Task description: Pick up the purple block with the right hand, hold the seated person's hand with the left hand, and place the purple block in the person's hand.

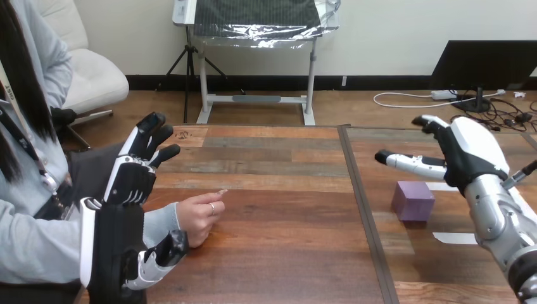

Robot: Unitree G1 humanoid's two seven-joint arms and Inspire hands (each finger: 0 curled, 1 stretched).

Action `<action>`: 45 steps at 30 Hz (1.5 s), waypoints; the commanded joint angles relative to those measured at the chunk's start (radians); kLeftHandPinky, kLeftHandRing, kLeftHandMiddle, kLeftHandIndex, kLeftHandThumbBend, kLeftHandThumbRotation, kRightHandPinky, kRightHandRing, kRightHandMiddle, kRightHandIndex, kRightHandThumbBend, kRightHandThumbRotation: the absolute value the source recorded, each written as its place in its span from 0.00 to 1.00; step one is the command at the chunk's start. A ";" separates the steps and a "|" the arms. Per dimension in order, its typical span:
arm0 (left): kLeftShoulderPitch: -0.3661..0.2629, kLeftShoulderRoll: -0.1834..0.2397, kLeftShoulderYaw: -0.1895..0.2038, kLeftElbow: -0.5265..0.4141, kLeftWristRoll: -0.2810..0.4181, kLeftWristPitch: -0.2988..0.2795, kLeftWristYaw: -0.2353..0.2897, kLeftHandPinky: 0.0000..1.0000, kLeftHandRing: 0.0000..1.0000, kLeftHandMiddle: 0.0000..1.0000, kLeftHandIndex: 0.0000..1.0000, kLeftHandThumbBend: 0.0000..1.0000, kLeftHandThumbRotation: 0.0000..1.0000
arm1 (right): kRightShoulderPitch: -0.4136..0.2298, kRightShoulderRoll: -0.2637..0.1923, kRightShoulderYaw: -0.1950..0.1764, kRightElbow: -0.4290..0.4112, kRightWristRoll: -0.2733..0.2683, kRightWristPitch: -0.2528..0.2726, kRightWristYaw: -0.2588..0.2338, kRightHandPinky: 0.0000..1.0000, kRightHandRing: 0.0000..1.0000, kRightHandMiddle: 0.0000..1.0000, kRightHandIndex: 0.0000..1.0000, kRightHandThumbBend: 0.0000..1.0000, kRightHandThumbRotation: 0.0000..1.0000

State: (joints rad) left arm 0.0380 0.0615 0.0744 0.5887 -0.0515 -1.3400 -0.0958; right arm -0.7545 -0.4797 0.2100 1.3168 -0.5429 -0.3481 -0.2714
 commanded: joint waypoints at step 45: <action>-0.037 0.003 -0.006 -0.021 -0.034 -0.047 0.001 0.80 0.87 0.90 0.88 1.00 0.75 | -0.050 0.060 0.080 0.036 -0.022 0.163 0.050 0.78 0.86 0.87 0.88 0.94 0.76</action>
State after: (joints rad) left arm 0.0380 0.0614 0.0777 0.5892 -0.0767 -1.3619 -0.0902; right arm -0.7600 -0.4303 0.2807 1.3583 -0.5624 -0.1912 -0.2154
